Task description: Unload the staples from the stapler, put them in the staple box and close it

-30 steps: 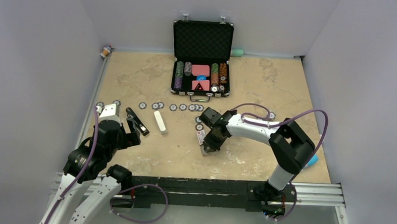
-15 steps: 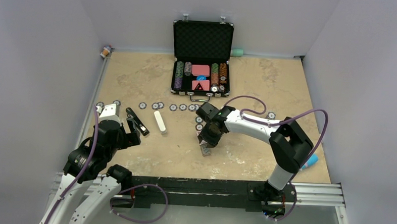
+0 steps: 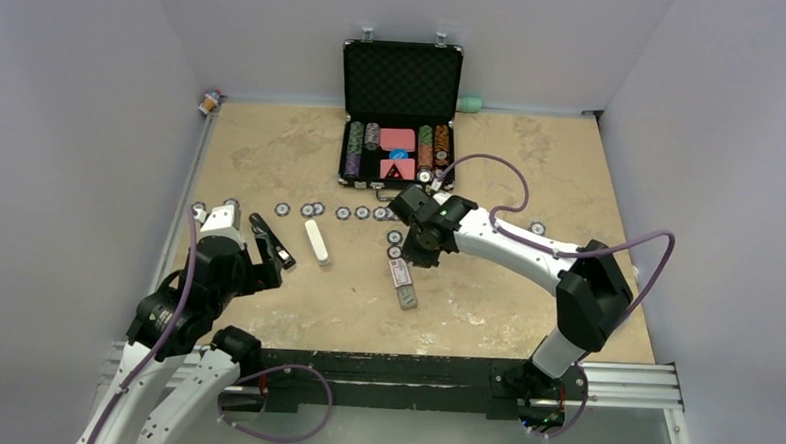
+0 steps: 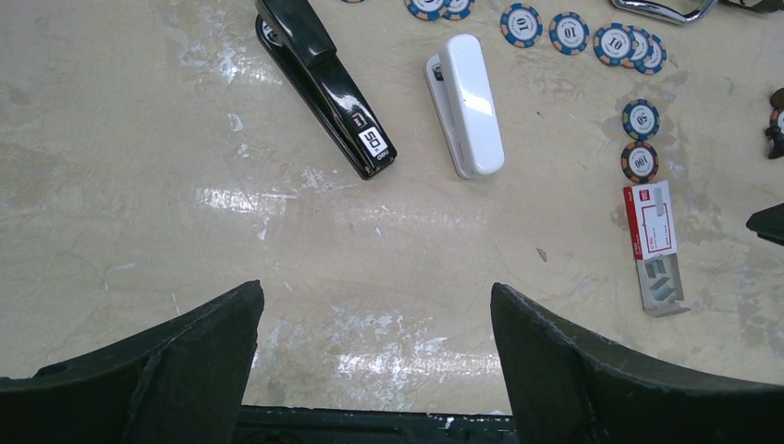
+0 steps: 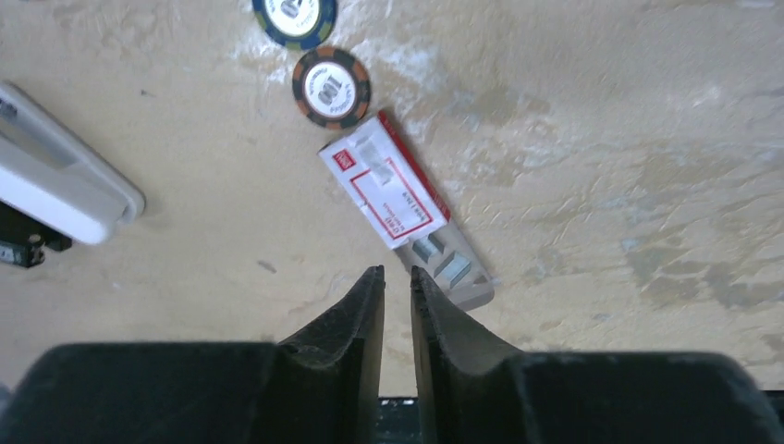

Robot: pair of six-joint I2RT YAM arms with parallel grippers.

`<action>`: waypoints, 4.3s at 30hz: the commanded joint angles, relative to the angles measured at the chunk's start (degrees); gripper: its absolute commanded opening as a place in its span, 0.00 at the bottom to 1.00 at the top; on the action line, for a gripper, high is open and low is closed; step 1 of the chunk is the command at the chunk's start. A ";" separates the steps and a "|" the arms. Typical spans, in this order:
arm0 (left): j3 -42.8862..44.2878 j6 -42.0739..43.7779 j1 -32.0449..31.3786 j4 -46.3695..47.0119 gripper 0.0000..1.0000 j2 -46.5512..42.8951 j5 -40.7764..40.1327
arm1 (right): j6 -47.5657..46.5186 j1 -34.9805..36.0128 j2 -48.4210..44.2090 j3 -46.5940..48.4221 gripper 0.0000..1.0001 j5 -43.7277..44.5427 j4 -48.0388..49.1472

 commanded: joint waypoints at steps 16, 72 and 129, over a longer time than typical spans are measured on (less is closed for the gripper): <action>1.00 -0.61 0.28 0.96 0.95 2.53 -2.82 | -23.14 -1.91 14.05 5.53 0.00 9.19 4.71; -1.51 3.75 -2.78 28.49 0.71 43.09 31.53 | -17.08 1.59 -14.57 -22.57 0.37 -8.00 12.73; 3.61 4.72 -12.96 35.11 0.00 65.51 41.64 | -10.96 -0.17 -3.14 -24.18 0.14 2.25 18.32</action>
